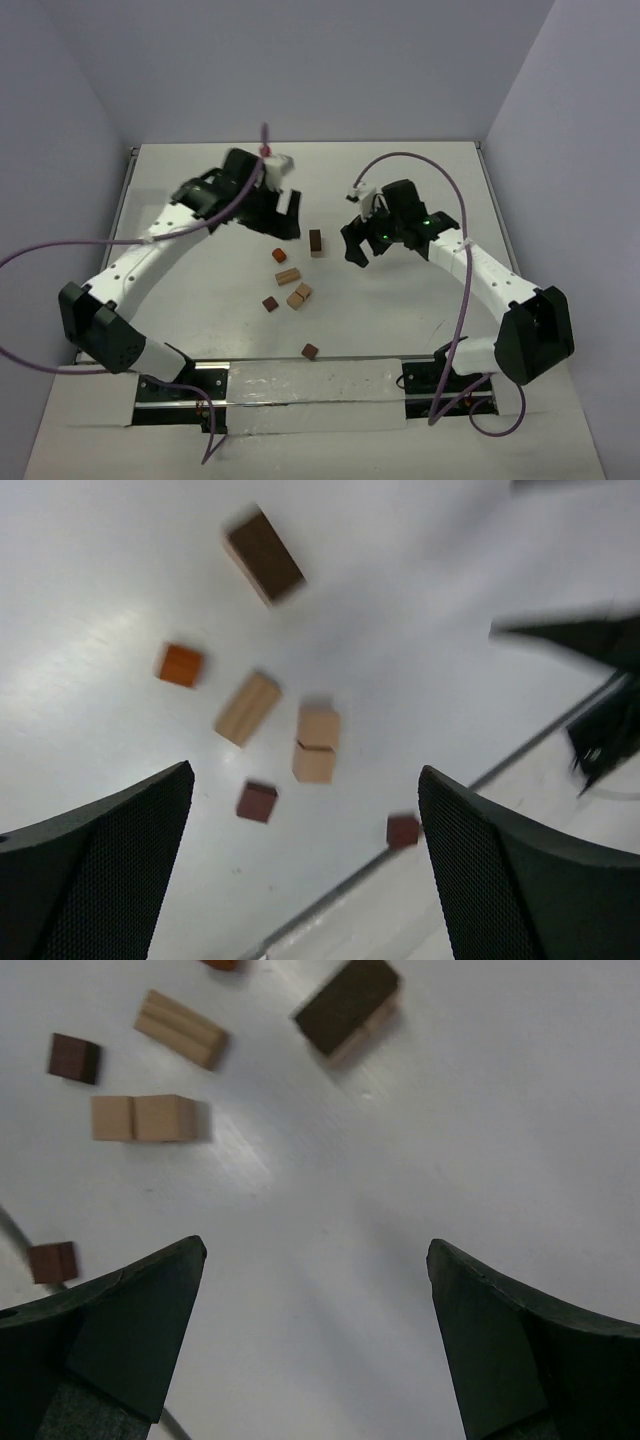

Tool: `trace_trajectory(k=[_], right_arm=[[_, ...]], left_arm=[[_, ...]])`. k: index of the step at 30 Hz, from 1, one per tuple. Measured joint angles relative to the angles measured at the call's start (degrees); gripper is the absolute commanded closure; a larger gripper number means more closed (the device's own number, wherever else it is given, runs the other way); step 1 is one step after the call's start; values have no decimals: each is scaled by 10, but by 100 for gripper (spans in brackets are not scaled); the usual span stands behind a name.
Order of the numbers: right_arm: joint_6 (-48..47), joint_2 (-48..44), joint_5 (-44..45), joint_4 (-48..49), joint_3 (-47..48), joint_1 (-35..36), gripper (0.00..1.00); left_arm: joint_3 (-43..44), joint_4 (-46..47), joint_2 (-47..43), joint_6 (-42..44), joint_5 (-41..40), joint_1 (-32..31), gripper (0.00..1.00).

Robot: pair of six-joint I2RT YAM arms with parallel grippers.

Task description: Build the wood block tower

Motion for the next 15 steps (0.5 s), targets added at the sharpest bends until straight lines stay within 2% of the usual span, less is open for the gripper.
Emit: trace_trajectory(k=[3, 6, 15], right_arm=[[30, 21, 34, -11, 16, 86, 0], [63, 55, 50, -21, 36, 148, 0], [160, 185, 100, -56, 118, 256, 0]], left_arm=[[32, 9, -26, -3, 31, 102, 1], [32, 11, -37, -7, 51, 169, 1], [-85, 23, -107, -20, 76, 275, 1]])
